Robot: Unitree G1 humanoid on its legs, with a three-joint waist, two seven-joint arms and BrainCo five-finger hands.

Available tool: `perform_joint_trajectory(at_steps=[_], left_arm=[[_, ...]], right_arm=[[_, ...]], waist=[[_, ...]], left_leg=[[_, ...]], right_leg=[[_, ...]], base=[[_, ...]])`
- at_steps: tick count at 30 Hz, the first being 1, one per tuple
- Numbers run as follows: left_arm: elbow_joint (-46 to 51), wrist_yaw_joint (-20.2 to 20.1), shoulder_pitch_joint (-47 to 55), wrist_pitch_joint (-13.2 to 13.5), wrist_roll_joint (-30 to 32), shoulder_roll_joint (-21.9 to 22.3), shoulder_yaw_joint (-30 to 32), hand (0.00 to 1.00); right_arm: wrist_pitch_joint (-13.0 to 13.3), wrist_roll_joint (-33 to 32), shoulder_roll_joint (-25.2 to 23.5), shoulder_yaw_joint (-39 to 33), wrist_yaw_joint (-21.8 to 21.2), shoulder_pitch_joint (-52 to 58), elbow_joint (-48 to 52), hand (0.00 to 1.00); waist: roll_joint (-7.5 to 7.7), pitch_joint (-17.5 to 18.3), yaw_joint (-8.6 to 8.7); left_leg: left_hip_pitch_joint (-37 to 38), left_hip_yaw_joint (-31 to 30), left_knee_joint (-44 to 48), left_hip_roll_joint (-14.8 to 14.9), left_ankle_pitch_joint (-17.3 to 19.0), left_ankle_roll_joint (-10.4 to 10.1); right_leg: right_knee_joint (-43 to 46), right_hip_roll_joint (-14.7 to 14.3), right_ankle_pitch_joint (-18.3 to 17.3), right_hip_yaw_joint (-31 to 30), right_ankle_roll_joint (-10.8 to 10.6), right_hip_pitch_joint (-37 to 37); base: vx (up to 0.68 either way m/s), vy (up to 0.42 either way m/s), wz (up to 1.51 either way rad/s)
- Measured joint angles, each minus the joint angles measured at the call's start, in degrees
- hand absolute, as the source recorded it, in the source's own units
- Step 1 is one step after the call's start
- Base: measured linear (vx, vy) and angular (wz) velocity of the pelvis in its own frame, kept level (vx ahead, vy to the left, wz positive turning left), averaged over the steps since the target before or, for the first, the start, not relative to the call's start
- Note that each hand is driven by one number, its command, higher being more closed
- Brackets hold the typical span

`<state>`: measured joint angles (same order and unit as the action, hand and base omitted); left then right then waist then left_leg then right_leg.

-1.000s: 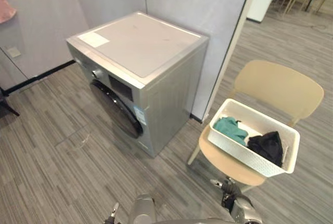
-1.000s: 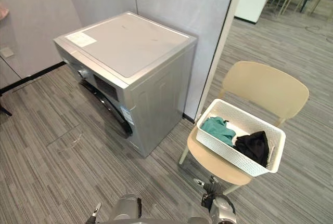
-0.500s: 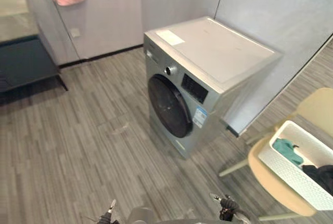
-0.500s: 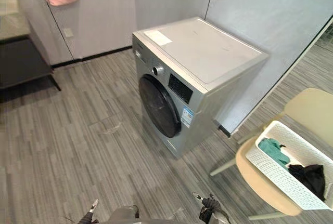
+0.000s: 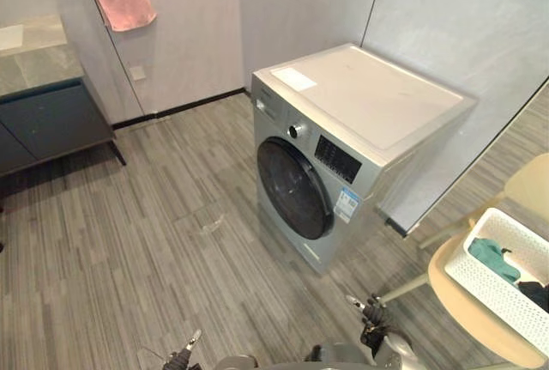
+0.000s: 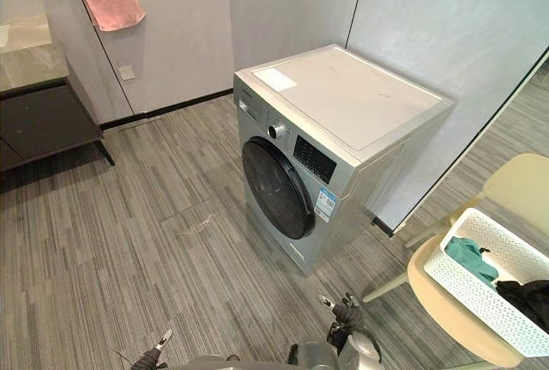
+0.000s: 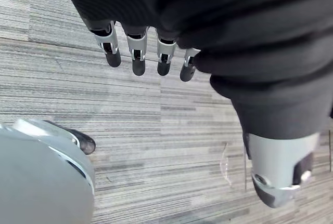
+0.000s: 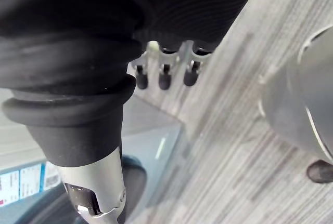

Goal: Pick up the laundry basket with both hands and put the clothes into the washing machine.

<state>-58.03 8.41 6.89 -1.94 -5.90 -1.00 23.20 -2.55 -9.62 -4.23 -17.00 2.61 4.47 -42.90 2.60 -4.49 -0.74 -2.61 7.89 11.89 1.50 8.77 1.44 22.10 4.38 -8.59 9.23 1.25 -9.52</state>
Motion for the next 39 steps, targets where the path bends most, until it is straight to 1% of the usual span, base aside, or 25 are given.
perform_joint_trajectory(at_steps=[1, 2, 5, 6, 7, 8, 9, 10, 12, 13, 14, 15, 16, 17, 18, 19, 20, 22, 23, 24, 28, 30, 34, 36, 39], left_arm=[[-0.4, -0.4, -1.3, -0.1, 0.2, 1.5, 0.0, 0.0], [-0.4, -0.7, -1.5, -0.1, 0.8, 2.4, 0.1, 0.0], [-0.1, -0.7, -1.3, -0.1, 0.6, 3.4, 0.1, 0.0], [0.4, -0.8, -1.2, 0.0, 0.2, 3.6, 0.1, 0.0], [1.4, -0.9, -1.1, 0.0, -0.1, 3.6, 0.1, 0.0], [2.0, -0.9, -0.9, 0.0, -0.1, 3.6, 0.0, 0.0], [3.0, -0.9, -0.3, 0.0, -0.1, 3.7, 0.0, 0.0], [3.5, -0.9, 0.0, 0.0, -0.1, 3.6, -0.1, 0.0], [4.0, -0.8, 0.0, 0.0, -0.6, 3.3, -0.1, 0.0], [4.1, -0.7, -0.2, 0.0, -0.9, 2.6, -0.1, 0.0], [4.2, -0.6, -0.2, 0.0, -0.8, 2.4, -0.1, 0.0], [4.2, -0.2, -0.2, 0.0, -0.6, 2.0, -0.1, 0.0], [4.0, 0.7, -0.2, 0.0, -0.1, 2.0, -0.3, 0.0], [3.9, 1.0, -0.2, -0.1, 0.0, 2.2, -0.4, 0.0], [3.5, 1.8, 0.1, -0.1, 0.0, 3.4, -0.7, 0.0], [3.3, 2.0, 0.3, 0.0, 0.0, 3.8, -0.7, 0.0], [3.0, 2.0, -0.2, -0.1, 0.1, 1.1, -2.4, 0.0], [1.8, 2.1, -0.3, -0.2, 0.6, -0.9, -3.3, 0.0], [1.3, 2.2, -0.2, -0.4, 0.6, -1.8, -3.3, 0.0], [1.2, 2.2, -0.1, -0.4, 0.8, -2.1, -3.7, 0.0], [0.8, 2.2, -0.3, -0.4, 2.2, -2.3, -5.6, 0.0], [-1.1, 2.2, -1.4, -0.5, 2.3, -2.3, -5.7, 0.0], [-1.2, 2.9, -1.4, -1.2, 2.2, -0.4, -5.7, 0.0], [-1.2, 2.9, -1.3, -1.3, 2.3, -0.5, -5.7, 0.0], [-1.2, 2.9, -1.3, -1.3, 2.3, -1.1, -7.0, 0.0]], right_arm=[[0.0, 0.0, 0.2, 0.0, 0.0, 0.0, 0.3, 0.0], [0.2, 0.1, 0.4, 0.0, 0.0, -0.3, 0.6, 0.0], [0.2, 0.2, 0.2, 0.3, 0.0, -0.5, 1.5, 0.0], [0.1, 0.2, 0.1, 1.7, 0.0, -0.3, 2.9, 0.0], [0.2, 0.2, 0.1, 3.1, 0.0, -0.2, 4.8, 0.0], [0.2, 0.3, 0.3, 3.8, 0.0, -0.1, 5.7, 0.0], [0.2, 0.8, 0.8, 4.8, 0.0, -0.2, 7.6, 0.0], [0.2, 0.8, 0.9, 5.3, 0.0, -0.2, 8.5, 0.0], [0.2, 1.2, 1.2, 6.6, 0.5, -0.4, 12.2, 0.0], [0.2, 1.3, 1.2, 7.6, 1.1, -0.9, 15.4, 0.0], [0.2, 1.3, 1.1, 8.1, 1.2, -0.9, 16.8, 0.0], [0.4, 1.3, 1.2, 8.8, 1.6, -0.9, 19.3, 0.0], [1.0, 1.3, 1.3, 9.0, 1.9, -0.8, 21.3, 0.0], [1.3, 1.4, 1.4, 9.1, 2.2, -0.6, 22.2, 0.0], [1.8, 1.7, 2.3, 9.2, 2.2, -0.4, 23.9, 0.0], [2.1, 2.2, 3.1, 9.5, 2.2, -0.6, 24.1, 0.0], [2.0, 3.6, 2.2, 11.4, 2.1, -1.1, 23.7, 0.0], [2.0, 4.2, 1.1, 13.0, 1.3, -0.8, 23.7, 0.0], [2.0, 5.1, 0.2, 14.2, 0.8, -0.9, 23.8, 0.0], [2.1, 5.7, 0.2, 15.7, 0.3, -1.3, 24.1, 0.0], [2.1, 6.4, 1.2, 17.7, -0.1, -2.8, 24.0, 0.0], [2.1, 7.6, 3.2, 18.1, 0.0, -3.0, 23.9, 0.0], [1.9, 8.2, 7.5, 18.1, 0.7, -3.0, 23.0, 0.0], [1.8, 8.6, 8.4, 18.0, 1.2, -3.0, 22.8, 0.0], [1.6, 10.0, 9.4, 17.7, 2.3, -4.4, 21.7, 0.0]], waist=[[-1.03, 0.0, -0.05], [-2.53, 0.4, -0.04], [-3.93, 0.0, -0.25], [-4.44, -0.2, -0.21], [-4.56, -0.7, -0.13], [-4.75, -0.9, -0.16], [-5.17, -1.1, -0.21], [-5.16, -1.0, -0.24], [-4.73, -1.1, -0.27], [-3.65, -1.4, -0.34], [-3.12, -1.7, -0.14], [-2.33, -2.2, 0.0], [-2.21, -2.3, 0.14], [-2.48, -2.1, 0.24], [-4.36, -1.2, 0.09], [-4.66, -0.9, 0.11], [-1.67, -1.4, 0.27], [-0.76, -1.2, 0.61], [0.25, -0.6, 0.69], [0.68, -0.3, 0.48], [0.52, -0.2, 0.03], [0.23, 0.1, 0.2], [-2.55, -0.2, 1.32], [-2.83, -0.1, 1.4], [-2.06, -0.5, 1.49]], left_leg=[[0.1, -0.6, -0.2, 0.8, 0.0, -0.4], [0.1, -0.4, 0.0, 2.1, -0.5, -2.3], [-0.4, -0.1, 3.5, 4.1, 1.2, -4.0], [-2.7, -0.1, 10.4, 5.5, 3.1, -4.8], [-6.3, -0.3, 20.4, 6.8, 3.4, -5.2], [-8.0, -0.5, 25.1, 7.4, 2.9, -5.9], [-11.0, -1.0, 33.0, 8.9, 1.4, -8.4], [-11.7, -0.7, 35.3, 9.5, 1.4, -8.5], [-12.8, 0.9, 37.8, 11.8, 2.3, -7.1], [-12.2, 1.9, 33.7, 13.2, 3.4, -5.8], [-11.3, 2.5, 30.6, 13.8, 3.5, -5.6], [-8.8, 3.2, 22.5, 14.6, 3.3, -5.3], [-6.4, 2.7, 13.1, 14.7, 2.4, -5.4], [-5.4, 2.0, 8.6, 14.6, 0.8, -5.5], [-3.7, -0.5, 1.7, 14.8, -9.2, -5.3], [-3.1, -1.3, 0.8, 14.4, -7.7, -10.4], [-2.4, -0.6, -1.2, 10.8, -6.6, -11.2], [-2.3, -0.7, -2.1, 9.4, -6.7, -11.0], [-1.8, -0.3, -2.7, 8.6, -6.7, -10.5], [-0.1, 0.7, -4.7, 7.8, -7.2, -9.6], [2.6, 4.0, -9.3, 6.8, -9.3, -8.7], [2.9, 4.7, -12.4, 6.6, -11.5, -9.0], [3.4, 4.6, -17.3, 7.0, -15.2, -9.1], [3.4, 4.6, -17.4, 7.4, -15.3, -9.3], [3.0, 4.4, -17.7, 7.5, -15.2, -9.8]], right_leg=[[-2.7, -0.7, 0.2, 1.4, -0.3, 1.3], [-4.2, -1.7, 0.1, 2.5, -0.1, 1.8], [-6.1, -3.5, -0.3, 2.8, 0.3, 3.9], [-6.5, -4.4, -1.3, 2.9, 0.3, 5.3], [-6.5, -4.8, -1.8, 3.3, 0.9, 6.7], [-6.5, -5.0, -2.0, 3.3, 1.1, 7.5], [-6.5, -5.2, -2.6, 3.0, 1.3, 9.1], [-6.6, -5.2, -2.8, 2.8, 1.3, 9.6], [-7.2, -4.4, -2.9, 1.4, 1.3, 10.3], [-7.1, -2.6, -2.6, -0.2, 0.8, 10.2], [-7.1, -1.6, -2.4, -0.7, 0.5, 10.1], [-7.1, 0.3, -1.9, -1.7, -0.3, 10.0], [-7.1, 2.0, -1.4, -2.1, -1.2, 9.8], [-7.1, 2.5, -1.2, -2.3, -2.3, 9.7], [-7.3, 2.7, -1.5, -3.1, -5.0, 9.2], [-7.5, 3.1, -2.3, -3.7, -6.9, 9.1], [-8.6, 5.9, -2.1, -6.3, -8.0, 9.1], [-10.2, 6.9, -0.3, -6.5, -8.0, 9.4], [-11.8, 7.6, 1.7, -7.2, -9.4, 9.7], [-13.2, 8.1, 3.2, -8.7, -9.4, 10.3], [-14.7, 8.8, 4.0, -11.3, -9.7, 9.2], [-15.6, 8.7, 4.4, -11.3, -10.4, 8.3], [-16.2, 7.8, 4.6, -11.2, -10.9, 7.0], [-16.2, 7.5, 4.7, -11.3, -11.0, 6.5], [-16.3, 7.4, 4.6, -11.4, -11.0, 6.0]], base=[[0.32, -0.235, 0.4], [0.27, -0.169, 0.28], [0.16, -0.094, 0.05], [0.18, -0.079, 0.06], [0.16, -0.061, 0.03], [0.19, -0.008, -0.08], [0.16, 0.038, -0.14], [0.19, 0.083, -0.24], [0.17, 0.131, -0.37], [0.19, 0.172, -0.42], [0.23, 0.254, -0.46], [0.17, 0.28, -0.28], [0.16, 0.321, -0.22], [0.16, 0.39, -0.12], [0.13, 0.35, -0.15], [0.17, 0.567, -0.07], [0.11, 0.443, 0.03], [0.05, 0.298, 0.09], [0.04, 0.217, -0.13], [0.03, 0.178, -0.2], [-0.05, 0.028, -0.45], [-0.11, -0.084, -0.21], [-0.12, -0.064, -0.01], [-0.14, -0.031, -0.03], [-0.13, -0.013, -0.03]])
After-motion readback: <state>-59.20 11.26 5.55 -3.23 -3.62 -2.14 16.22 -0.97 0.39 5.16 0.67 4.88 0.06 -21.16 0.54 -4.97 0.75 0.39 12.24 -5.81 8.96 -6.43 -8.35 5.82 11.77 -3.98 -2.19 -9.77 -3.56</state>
